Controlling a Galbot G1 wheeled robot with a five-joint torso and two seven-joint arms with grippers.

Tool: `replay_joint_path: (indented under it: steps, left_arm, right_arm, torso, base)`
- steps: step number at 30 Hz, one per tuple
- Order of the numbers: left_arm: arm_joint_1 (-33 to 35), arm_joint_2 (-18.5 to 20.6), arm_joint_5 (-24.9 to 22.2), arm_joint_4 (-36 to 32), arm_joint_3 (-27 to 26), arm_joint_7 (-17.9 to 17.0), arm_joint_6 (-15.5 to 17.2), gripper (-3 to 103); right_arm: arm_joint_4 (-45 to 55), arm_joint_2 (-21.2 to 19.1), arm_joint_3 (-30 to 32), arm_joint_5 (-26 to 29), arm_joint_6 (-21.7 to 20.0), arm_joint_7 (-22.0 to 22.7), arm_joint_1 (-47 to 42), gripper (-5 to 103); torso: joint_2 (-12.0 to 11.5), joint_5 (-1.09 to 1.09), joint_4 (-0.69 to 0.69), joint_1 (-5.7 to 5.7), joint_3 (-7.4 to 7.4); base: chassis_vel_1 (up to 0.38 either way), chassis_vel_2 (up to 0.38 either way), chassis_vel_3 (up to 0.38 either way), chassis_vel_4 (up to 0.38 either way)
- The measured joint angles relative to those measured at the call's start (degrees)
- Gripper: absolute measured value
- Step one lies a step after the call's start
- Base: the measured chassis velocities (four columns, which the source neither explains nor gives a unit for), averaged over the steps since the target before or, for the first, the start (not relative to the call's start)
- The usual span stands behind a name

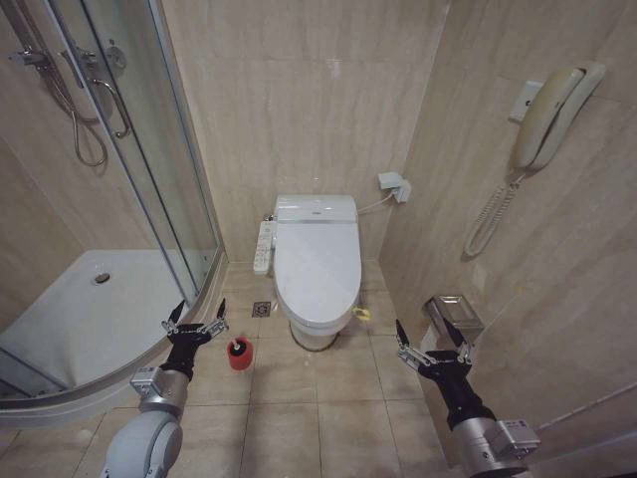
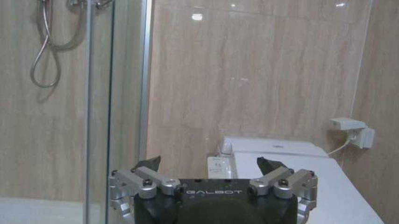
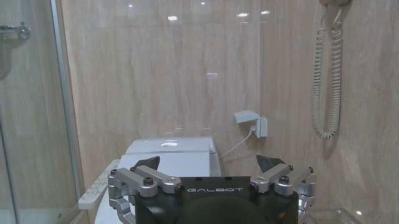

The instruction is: Open the toilet lid, clean the toilet bowl with a toilet brush, close the toilet lid, and flush.

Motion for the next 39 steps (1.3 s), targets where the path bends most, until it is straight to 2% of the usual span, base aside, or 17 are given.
replay_joint_path:
  steps: [31,39]
  left_arm:
    - [0.6,-0.4,0.3,-0.3,0.1,-0.1,-0.6,100]
    - [0.8,-0.4,0.3,-0.5,-0.1,-0.1,-0.6,100]
  right_arm:
    - [0.0,0.0,0.0,0.0,0.0,0.0,0.0,100]
    - [0.0,0.0,0.0,0.0,0.0,0.0,0.0,100]
  torso:
    - [0.0,0.0,0.0,0.04,0.01]
    - [0.0,0.0,0.0,0.02,0.0]
  base:
    - [-0.018,0.006,0.013,-0.008]
    - [0.109,-0.044,-0.087,0.044]
